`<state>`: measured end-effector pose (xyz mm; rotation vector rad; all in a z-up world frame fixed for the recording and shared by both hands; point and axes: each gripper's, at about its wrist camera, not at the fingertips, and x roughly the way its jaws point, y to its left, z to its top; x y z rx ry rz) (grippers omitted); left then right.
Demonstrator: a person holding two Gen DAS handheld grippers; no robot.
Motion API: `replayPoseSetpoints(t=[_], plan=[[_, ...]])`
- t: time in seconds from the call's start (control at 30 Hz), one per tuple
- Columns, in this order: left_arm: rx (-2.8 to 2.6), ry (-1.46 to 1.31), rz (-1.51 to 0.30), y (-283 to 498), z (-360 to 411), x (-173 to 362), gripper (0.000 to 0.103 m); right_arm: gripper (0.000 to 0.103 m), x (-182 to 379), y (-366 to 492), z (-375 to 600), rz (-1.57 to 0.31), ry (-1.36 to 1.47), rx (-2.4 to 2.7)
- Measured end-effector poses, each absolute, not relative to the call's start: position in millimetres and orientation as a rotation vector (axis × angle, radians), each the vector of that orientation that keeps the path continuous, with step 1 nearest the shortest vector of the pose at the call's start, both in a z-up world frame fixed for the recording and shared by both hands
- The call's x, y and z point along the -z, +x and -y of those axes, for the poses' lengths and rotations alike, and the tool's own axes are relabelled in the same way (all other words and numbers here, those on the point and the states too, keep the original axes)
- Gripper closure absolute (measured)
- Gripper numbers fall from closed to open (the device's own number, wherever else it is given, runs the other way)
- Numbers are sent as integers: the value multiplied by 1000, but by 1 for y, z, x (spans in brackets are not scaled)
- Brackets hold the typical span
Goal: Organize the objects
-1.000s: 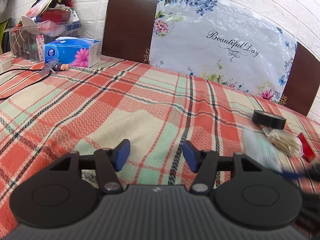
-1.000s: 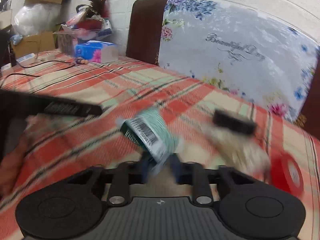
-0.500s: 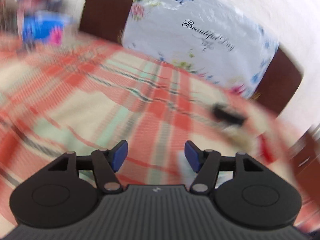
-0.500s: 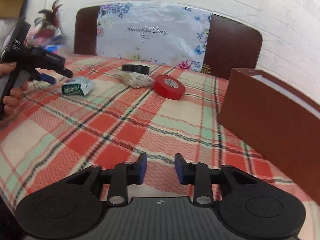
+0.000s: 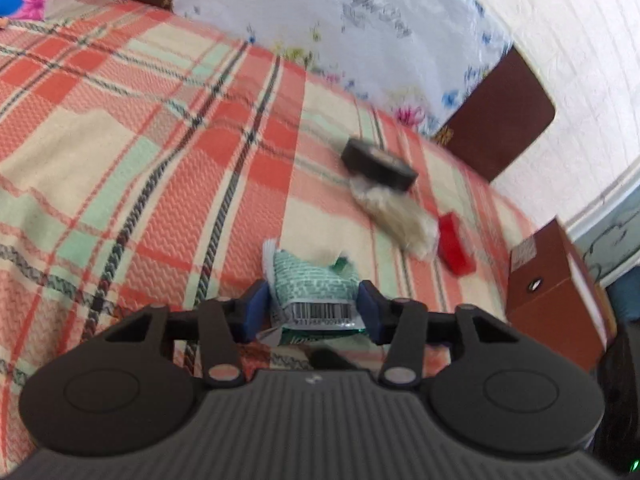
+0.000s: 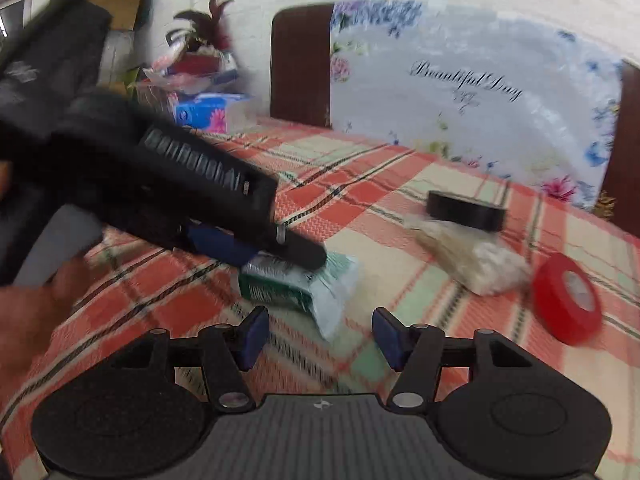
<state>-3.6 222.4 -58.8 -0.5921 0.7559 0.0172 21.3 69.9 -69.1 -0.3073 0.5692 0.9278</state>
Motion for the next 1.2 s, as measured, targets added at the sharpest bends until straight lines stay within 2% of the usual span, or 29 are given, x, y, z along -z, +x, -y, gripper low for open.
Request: replayPoseSetpoints(t=[0.13,0.33,0.5,0.73,1.03,1.1,1.13,1.17,1.2], plan=[[-4,-614,-745,-3,-224,59,61,60,69,25,-85,-577,-296,-958],[146,-567,-796,-3,-176,50,62,60,66,3,-33,-566,-274,-841],[369,-442,-875,3,-81,51,62,60,69,-24,57,-574,-262,-655],[622,-227,-935,14,48,44,62,61,74,-54,178,-588,-96,-393],[755,-77,-694,42,137,-49,61,61,10,-49,251,-278,-45,-172],[761,-43,-659,57,159,-57,56,61,3,-32,264,-246,-46,-128],[749,-20,-645,64,168,-56,53,56,2,-22,269,-239,-44,-101],[722,9,-638,68,176,-54,44,47,5,-10,272,-234,-49,-67],[674,33,-639,73,182,-48,43,28,11,5,274,-254,-65,-27]])
